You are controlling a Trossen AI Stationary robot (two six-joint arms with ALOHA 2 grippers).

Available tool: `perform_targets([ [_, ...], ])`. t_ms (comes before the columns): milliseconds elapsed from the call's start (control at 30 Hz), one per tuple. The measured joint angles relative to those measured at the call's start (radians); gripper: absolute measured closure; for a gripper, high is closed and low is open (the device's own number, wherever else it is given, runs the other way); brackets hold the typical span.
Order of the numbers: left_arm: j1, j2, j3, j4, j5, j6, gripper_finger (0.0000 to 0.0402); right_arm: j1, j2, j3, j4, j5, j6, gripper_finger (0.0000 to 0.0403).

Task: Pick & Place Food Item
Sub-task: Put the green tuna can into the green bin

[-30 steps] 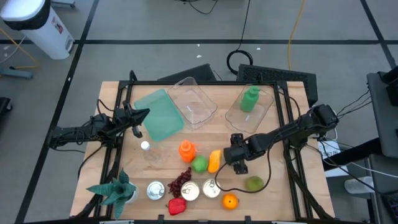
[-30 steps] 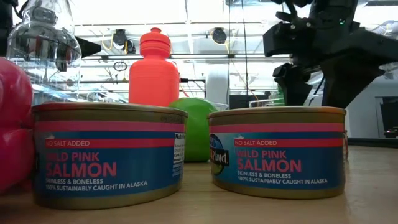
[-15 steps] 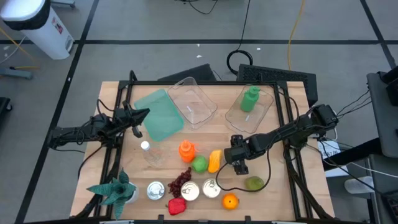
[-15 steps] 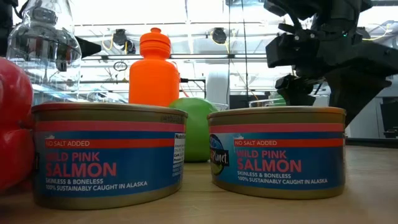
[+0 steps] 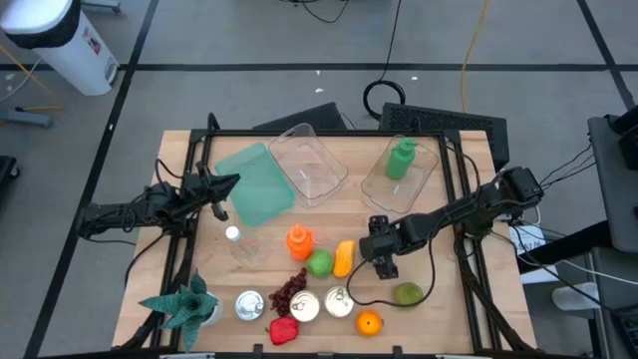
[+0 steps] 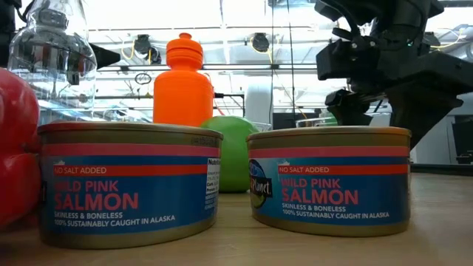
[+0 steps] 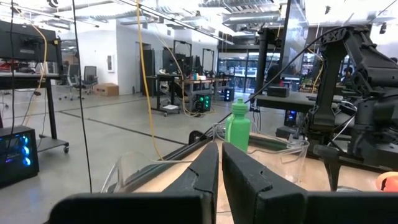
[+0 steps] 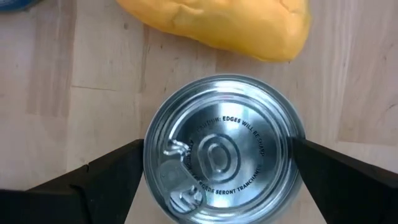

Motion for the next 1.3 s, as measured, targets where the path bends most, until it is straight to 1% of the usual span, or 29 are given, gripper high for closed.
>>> perform_targets([
  [100, 0.000, 0.000, 0.000, 0.000, 0.000, 0.000, 0.0371, 0.014, 0.001, 0.002, 0.016, 0.028, -0.021, 0.0003],
  [300, 0.000, 0.000, 0.000, 0.000, 0.000, 0.000, 0.0371, 0.056, 0.007, 0.019, 0.014, 0.142, -0.061, 0.0003],
  [467, 0.000, 0.000, 0.000, -0.002, 0.000, 0.000, 0.0371, 0.072, 0.006, 0.020, 0.002, 0.235, -0.056, 0.0003],
  [600, 0.000, 0.000, 0.000, -0.004, 0.000, 0.000, 0.0371, 0.074, 0.006, 0.021, 0.002, 0.284, -0.047, 0.0003],
  [767, 0.000, 0.000, 0.000, -0.007, 0.000, 0.000, 0.0371, 0.055, 0.005, 0.019, 0.004, 0.282, 0.015, 0.0003],
  [967, 0.000, 0.000, 0.000, -0.008, 0.002, 0.000, 0.0371, 0.010, 0.003, -0.023, 0.005, 0.221, 0.103, 0.0003],
  [1167, 0.000, 0.000, 0.000, -0.007, 0.002, 0.000, 0.0371, -0.012, -0.003, -0.068, 0.045, 0.205, 0.118, 0.0003],
  [1300, 0.000, 0.000, 0.000, -0.008, 0.002, 0.000, 0.0371, -0.013, -0.003, -0.079, 0.065, 0.163, 0.089, 0.0003],
])
